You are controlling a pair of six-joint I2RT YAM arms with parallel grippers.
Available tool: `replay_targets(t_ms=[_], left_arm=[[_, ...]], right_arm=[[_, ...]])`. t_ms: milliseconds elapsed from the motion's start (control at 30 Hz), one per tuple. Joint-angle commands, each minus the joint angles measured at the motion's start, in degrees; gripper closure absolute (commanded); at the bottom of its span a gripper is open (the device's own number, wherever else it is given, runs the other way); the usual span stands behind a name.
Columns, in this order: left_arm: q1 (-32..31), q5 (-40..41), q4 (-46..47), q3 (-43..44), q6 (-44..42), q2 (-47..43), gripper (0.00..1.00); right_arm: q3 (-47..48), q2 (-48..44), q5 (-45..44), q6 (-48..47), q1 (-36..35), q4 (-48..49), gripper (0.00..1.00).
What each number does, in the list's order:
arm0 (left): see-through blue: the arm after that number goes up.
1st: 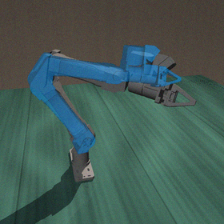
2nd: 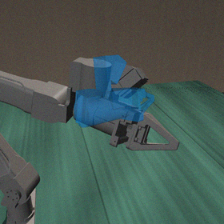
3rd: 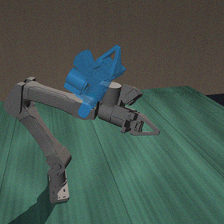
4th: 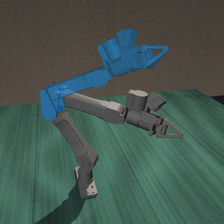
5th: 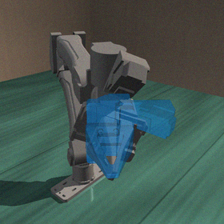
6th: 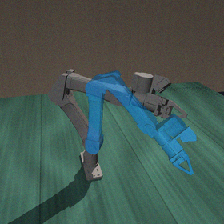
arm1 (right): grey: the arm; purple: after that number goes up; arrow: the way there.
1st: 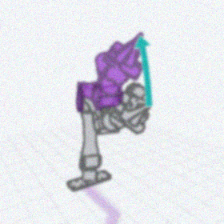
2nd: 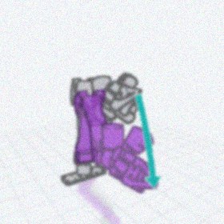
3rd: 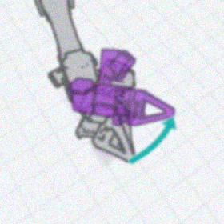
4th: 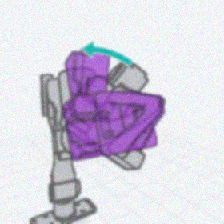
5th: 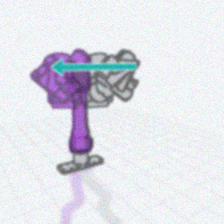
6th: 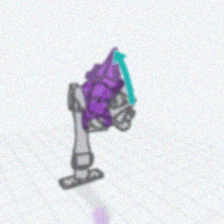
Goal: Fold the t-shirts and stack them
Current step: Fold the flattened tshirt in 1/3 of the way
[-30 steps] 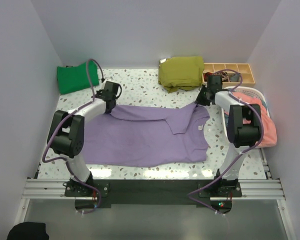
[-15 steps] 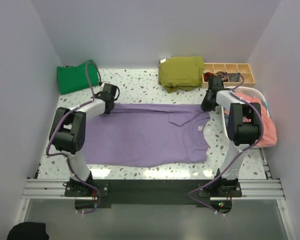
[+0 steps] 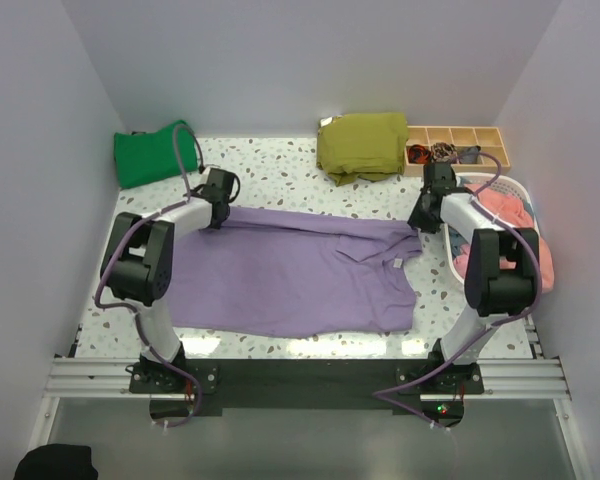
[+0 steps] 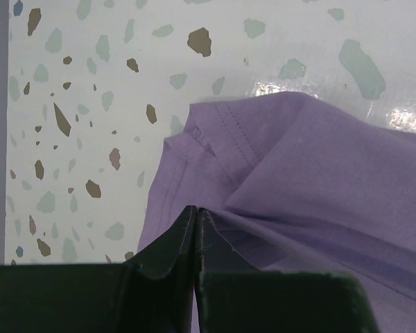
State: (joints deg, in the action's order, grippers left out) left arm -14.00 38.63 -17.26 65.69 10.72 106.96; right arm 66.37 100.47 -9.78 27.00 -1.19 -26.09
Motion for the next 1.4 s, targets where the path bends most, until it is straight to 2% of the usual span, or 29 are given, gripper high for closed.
replay_targets(t_ms=[0, 167, 267, 300, 400, 600, 667, 867, 900, 933, 1000, 1033, 1067, 1100, 1133, 1300, 1367], left_arm=[[0.4, 2.7, -0.1, 1.5, 0.0, 0.6, 0.96], [-0.5, 2.2, 0.1, 0.8, 1.0, -1.6, 0.94], [-1.0, 0.7, -0.5, 0.8, 2.1, -4.3, 0.90], [-1.2, -0.7, -1.0, 0.8, 3.2, -6.2, 0.81], [-1.8, -3.1, -0.5, 0.2, 5.4, -11.3, 0.65], [-1.7, -9.2, 2.5, -1.8, 5.5, -18.5, 0.56], [-1.7, -10.2, 2.1, -1.9, 6.2, -18.5, 0.57], [-1.8, -14.3, 0.8, -3.7, 7.8, -17.1, 0.67], [-1.7, -14.0, 1.5, -5.8, 9.8, -17.9, 0.85], [-1.4, -14.5, 2.2, -7.1, 10.8, -18.4, 0.92], [-0.3, -20.3, 5.4, -11.3, 13.0, -20.4, 0.95], [1.2, -22.9, 6.6, -12.4, 13.7, -20.8, 0.92], [2.0, -25.2, 7.5, -13.4, 14.7, -21.3, 0.85], [2.5, -27.4, 9.0, -14.8, 14.9, -21.5, 0.74], [3.4, -27.5, 9.3, -15.3, 15.1, -21.5, 0.66], [6.8, -27.5, 12.1, -15.4, 14.5, -20.3, 0.54], [8.8, -27.4, 13.3, -14.8, 14.9, -19.4, 0.54]], right_arm=[[2.5, -1.1, -5.1, -0.9, 0.3, -2.1, 0.61], [-0.5, -6.8, -1.3, -0.7, 0.1, 0.7, 0.59], [-0.6, -9.2, 4.5, -0.2, -0.2, 1.4, 0.59], [-0.5, -10.1, 7.1, 0.0, -0.4, 1.6, 0.58], [0.9, -9.5, 11.4, -0.3, -1.4, 2.5, 0.56], [4.1, -5.8, 15.8, 0.2, -3.8, 3.8, 0.56], [4.6, -4.2, 17.4, 0.5, -4.3, 4.5, 0.56], [5.9, -1.3, 20.6, 0.7, -6.3, 5.3, 0.56], [5.8, -1.1, 22.5, 0.5, -6.7, 5.9, 0.56], [6.2, -0.7, 23.4, 0.2, -7.8, 6.7, 0.56], [7.0, 0.2, 25.0, -0.9, -10.0, 7.0, 0.56], [7.8, 0.6, 25.2, -1.2, -10.8, 7.1, 0.56], [8.1, 1.0, 25.6, -1.9, -11.6, 7.4, 0.56], [8.2, 1.7, 25.9, -2.0, -12.9, 7.9, 0.56], [8.8, 2.2, 26.0, -2.0, -13.3, 8.3, 0.56], [10.0, 5.2, 26.7, -2.0, -14.2, 9.0, 0.56], [10.8, 6.4, 26.5, -2.2, -14.1, 8.8, 0.56]])
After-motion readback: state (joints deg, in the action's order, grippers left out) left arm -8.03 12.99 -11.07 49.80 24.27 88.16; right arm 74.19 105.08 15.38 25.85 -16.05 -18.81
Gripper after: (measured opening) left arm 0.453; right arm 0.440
